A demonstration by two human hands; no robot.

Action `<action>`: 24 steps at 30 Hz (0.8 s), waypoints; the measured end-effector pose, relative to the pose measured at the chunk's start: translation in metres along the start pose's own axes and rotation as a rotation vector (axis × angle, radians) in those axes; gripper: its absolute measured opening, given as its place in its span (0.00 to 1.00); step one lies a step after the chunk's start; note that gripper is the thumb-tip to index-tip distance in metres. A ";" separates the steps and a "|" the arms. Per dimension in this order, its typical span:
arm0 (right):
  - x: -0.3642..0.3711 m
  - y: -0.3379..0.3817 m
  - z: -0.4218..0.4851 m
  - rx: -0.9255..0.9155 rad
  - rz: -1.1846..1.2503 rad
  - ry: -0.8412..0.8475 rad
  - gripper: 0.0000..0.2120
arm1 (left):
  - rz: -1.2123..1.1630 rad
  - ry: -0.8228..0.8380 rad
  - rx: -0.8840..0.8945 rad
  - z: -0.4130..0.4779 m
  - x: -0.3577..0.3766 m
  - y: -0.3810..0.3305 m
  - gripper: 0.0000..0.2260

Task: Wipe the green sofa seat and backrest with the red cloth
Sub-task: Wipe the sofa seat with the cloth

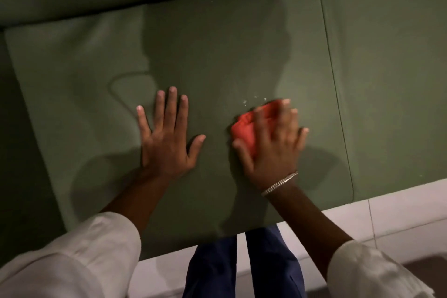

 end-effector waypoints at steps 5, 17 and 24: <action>-0.005 -0.015 0.023 0.266 0.048 -0.044 0.33 | 0.000 -0.012 0.001 -0.001 0.000 -0.001 0.37; -0.011 0.018 0.057 0.358 0.154 -0.041 0.32 | -0.022 -0.025 0.045 -0.005 -0.007 0.012 0.35; -0.002 0.032 0.066 0.158 0.191 -0.036 0.29 | -0.028 -0.069 -0.112 0.011 -0.011 0.043 0.35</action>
Point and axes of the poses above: each hand's wrist, its own z-axis towards the middle knuckle, its own x-axis out of the palm, y = z × x, the point moved 1 cm from there along z, towards the middle knuckle, and after that the axes turned 15 degrees about x, right-handed, at the moved point
